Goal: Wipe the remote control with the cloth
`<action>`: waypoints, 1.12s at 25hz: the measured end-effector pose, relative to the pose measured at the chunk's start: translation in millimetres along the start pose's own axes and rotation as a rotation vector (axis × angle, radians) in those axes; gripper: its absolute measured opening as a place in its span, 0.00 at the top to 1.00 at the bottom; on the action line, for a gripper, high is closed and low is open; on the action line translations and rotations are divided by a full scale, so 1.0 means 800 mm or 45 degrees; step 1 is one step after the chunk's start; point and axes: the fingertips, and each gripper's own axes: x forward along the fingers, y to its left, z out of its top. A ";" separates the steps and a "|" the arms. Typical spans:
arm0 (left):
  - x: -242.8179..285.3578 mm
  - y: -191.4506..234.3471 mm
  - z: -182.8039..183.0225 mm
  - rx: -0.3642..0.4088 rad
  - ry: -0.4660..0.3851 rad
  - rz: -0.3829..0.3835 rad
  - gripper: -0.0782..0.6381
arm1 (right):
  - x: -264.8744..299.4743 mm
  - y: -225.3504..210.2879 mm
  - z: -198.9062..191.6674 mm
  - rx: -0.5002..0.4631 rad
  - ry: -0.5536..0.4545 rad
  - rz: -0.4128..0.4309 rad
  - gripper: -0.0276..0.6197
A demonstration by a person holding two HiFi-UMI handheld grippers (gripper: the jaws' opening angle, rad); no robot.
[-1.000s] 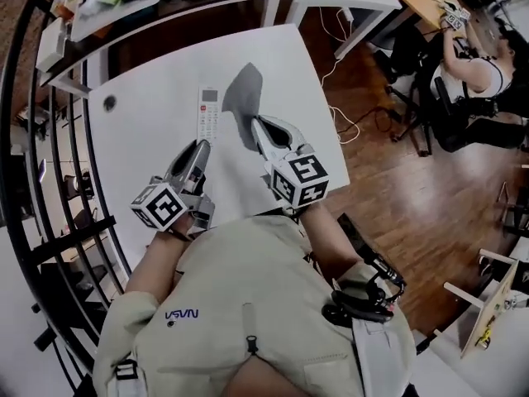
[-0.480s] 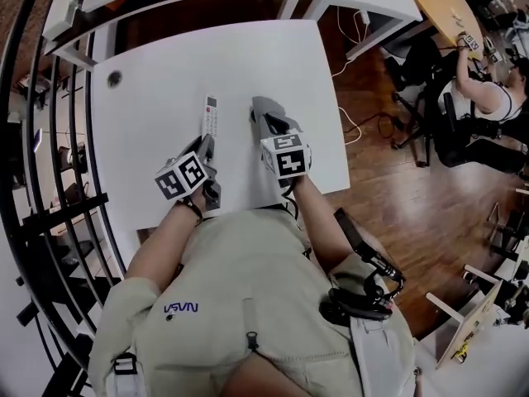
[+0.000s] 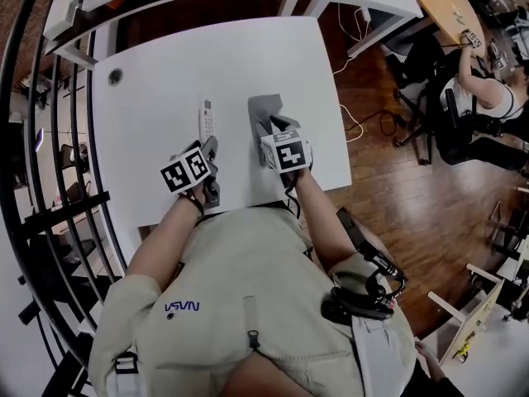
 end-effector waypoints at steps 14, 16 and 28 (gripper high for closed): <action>-0.232 -0.155 0.148 0.941 -1.046 -0.138 0.88 | -0.233 0.032 0.159 0.026 -0.992 -0.272 0.95; -0.244 -0.153 0.145 0.946 -1.071 -0.153 0.88 | -0.249 0.051 0.156 0.024 -1.040 -0.283 0.95; -0.273 -0.146 0.112 0.950 -1.053 -0.219 0.88 | -0.280 0.099 0.112 0.032 -1.045 -0.327 0.96</action>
